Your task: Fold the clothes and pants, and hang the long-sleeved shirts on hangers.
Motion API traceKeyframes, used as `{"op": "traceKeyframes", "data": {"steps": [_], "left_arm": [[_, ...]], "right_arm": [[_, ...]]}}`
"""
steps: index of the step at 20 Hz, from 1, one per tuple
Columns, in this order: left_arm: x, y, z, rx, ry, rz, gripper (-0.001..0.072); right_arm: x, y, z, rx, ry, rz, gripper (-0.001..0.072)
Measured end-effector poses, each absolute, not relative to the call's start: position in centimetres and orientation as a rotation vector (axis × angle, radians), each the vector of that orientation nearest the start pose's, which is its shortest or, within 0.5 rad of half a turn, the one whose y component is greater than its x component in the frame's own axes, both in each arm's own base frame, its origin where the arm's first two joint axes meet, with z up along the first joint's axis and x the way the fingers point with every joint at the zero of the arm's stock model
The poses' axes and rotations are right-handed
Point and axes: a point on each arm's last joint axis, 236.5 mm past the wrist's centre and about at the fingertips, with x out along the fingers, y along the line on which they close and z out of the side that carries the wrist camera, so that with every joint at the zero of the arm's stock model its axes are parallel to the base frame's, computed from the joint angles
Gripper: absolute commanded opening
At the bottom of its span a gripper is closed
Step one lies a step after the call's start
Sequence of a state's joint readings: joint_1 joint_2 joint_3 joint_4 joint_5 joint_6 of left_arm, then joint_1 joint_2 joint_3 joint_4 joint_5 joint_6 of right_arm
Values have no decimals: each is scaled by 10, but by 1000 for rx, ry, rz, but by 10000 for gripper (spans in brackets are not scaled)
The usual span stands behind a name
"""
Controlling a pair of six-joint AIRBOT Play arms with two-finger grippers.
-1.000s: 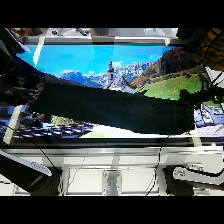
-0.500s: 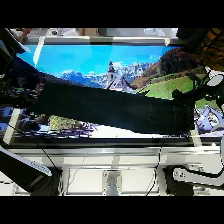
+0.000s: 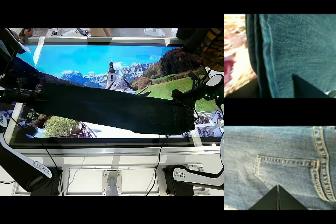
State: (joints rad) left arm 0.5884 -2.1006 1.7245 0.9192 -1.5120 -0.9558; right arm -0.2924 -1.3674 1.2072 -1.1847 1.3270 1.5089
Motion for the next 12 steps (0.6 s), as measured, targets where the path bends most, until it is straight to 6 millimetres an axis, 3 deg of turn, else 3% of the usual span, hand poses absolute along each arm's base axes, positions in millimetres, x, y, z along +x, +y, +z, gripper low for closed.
{"op": "traceKeyframes", "data": {"steps": [1, 2, 5, 8, 12], "left_arm": [[434, 113, -126, -604, 1411, -459, 49], [434, 108, -127, -588, 1426, -472, 26], [435, 101, -124, -546, 1442, -489, 25], [436, 106, -109, -496, 1444, -462, 24], [435, 103, -47, -399, 1401, -463, 24]], "right_arm": [[368, -21, 0, 510, 1389, 40, 17], [369, -21, 0, 508, 1388, 39, 18], [368, -24, -1, 496, 1388, 30, 18], [368, -28, -2, 478, 1389, 24, 18], [366, -33, -4, 439, 1394, 22, 18]]}}
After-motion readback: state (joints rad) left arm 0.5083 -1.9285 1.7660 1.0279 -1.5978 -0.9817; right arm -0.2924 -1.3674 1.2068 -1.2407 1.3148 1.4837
